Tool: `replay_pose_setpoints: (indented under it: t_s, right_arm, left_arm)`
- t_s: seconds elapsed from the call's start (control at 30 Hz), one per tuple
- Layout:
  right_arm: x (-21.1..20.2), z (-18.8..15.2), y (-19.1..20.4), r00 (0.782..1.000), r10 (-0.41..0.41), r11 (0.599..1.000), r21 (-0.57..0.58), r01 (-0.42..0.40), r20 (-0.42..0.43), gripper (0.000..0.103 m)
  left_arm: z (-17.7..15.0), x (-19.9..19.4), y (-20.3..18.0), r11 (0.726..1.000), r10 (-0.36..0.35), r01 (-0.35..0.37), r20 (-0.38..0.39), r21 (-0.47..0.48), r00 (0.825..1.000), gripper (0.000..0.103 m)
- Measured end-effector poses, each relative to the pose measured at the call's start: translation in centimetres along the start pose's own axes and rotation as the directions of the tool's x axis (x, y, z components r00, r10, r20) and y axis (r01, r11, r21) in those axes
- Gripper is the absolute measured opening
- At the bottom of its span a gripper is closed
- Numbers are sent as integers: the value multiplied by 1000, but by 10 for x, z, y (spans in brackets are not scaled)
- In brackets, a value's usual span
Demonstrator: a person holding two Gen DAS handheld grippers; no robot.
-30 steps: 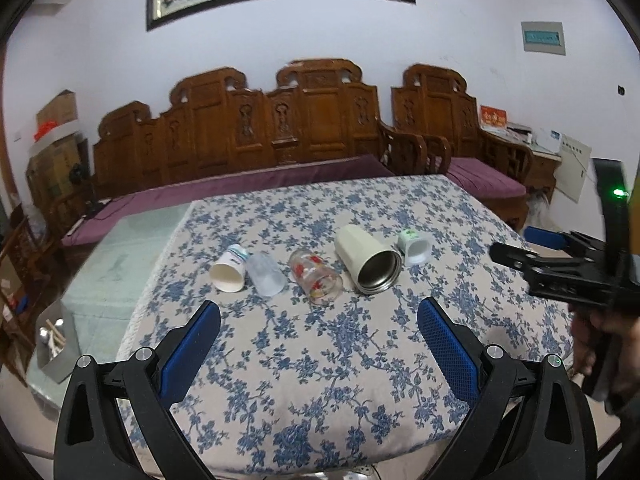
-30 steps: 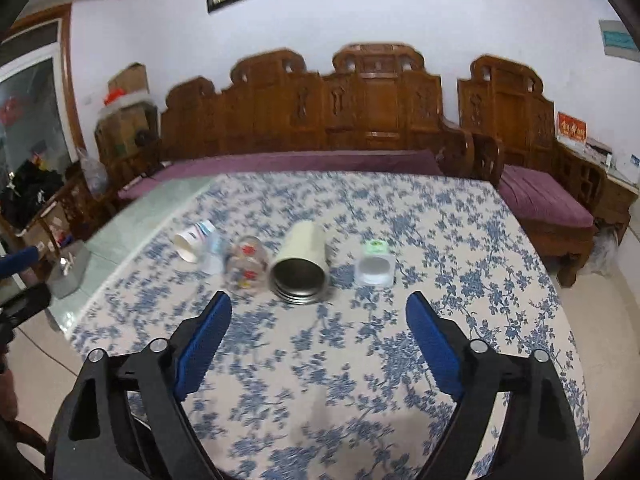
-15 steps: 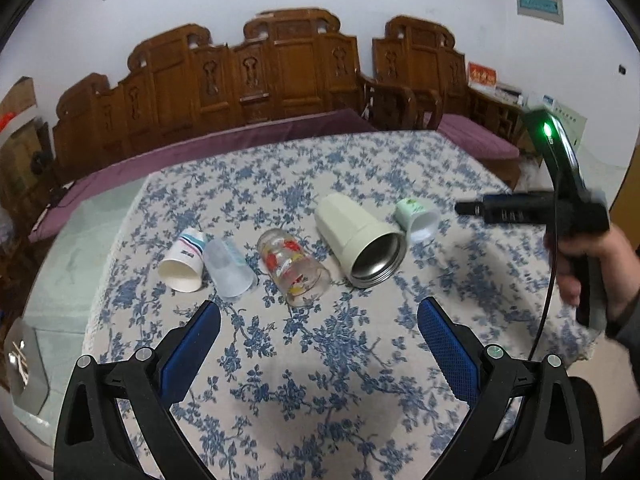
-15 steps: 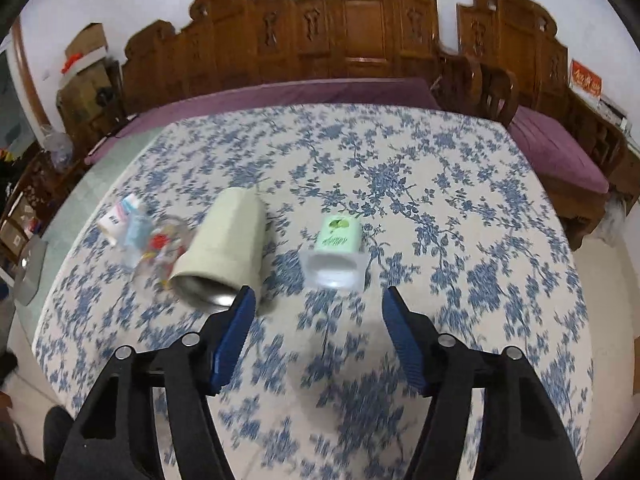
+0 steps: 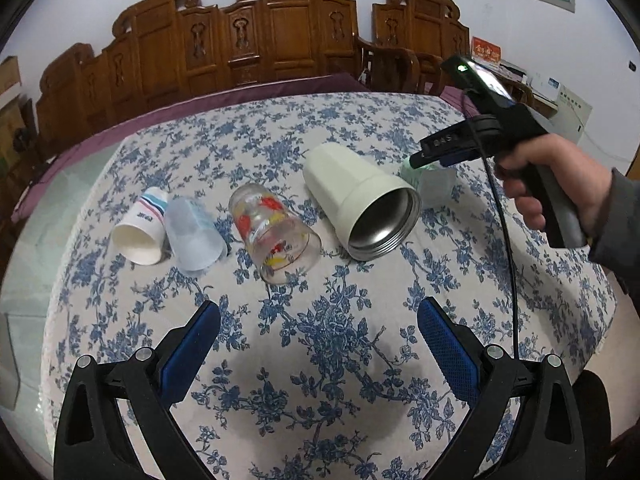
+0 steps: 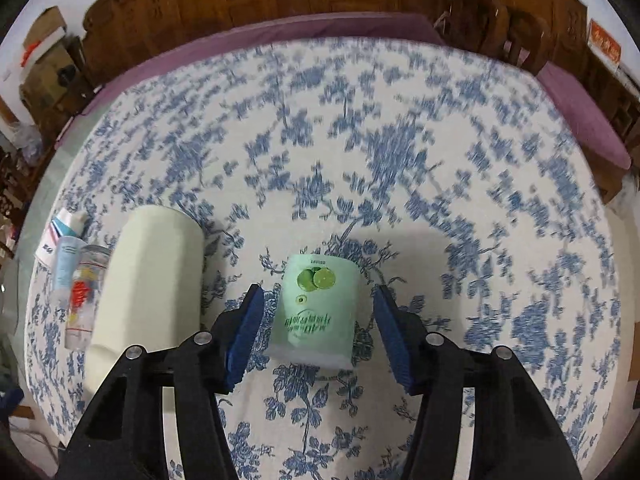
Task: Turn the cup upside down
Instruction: 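Reach the right tool to the green lime-label cup and close on it, then lift the green cup with the right tool, set it down, open fingers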
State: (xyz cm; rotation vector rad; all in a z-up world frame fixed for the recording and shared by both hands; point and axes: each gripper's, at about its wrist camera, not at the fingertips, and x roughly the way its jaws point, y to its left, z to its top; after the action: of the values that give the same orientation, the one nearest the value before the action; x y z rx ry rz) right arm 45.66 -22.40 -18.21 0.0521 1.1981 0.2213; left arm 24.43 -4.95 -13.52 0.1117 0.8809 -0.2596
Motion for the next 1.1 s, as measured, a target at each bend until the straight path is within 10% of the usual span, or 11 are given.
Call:
replay_pose_setpoints:
  t_s: [0.43, 1.1]
  right_arm:
    - [3, -12, 3, 998, 2, 1000, 3, -2, -62, 50]
    - [-76, -173, 98, 986, 161, 971, -174, -165, -36, 51]
  left_arm:
    - [-8, -13, 8, 999, 15, -15, 7, -33, 1000, 95]
    - [-54, -73, 36, 991, 69, -63, 47, -117, 997, 95]
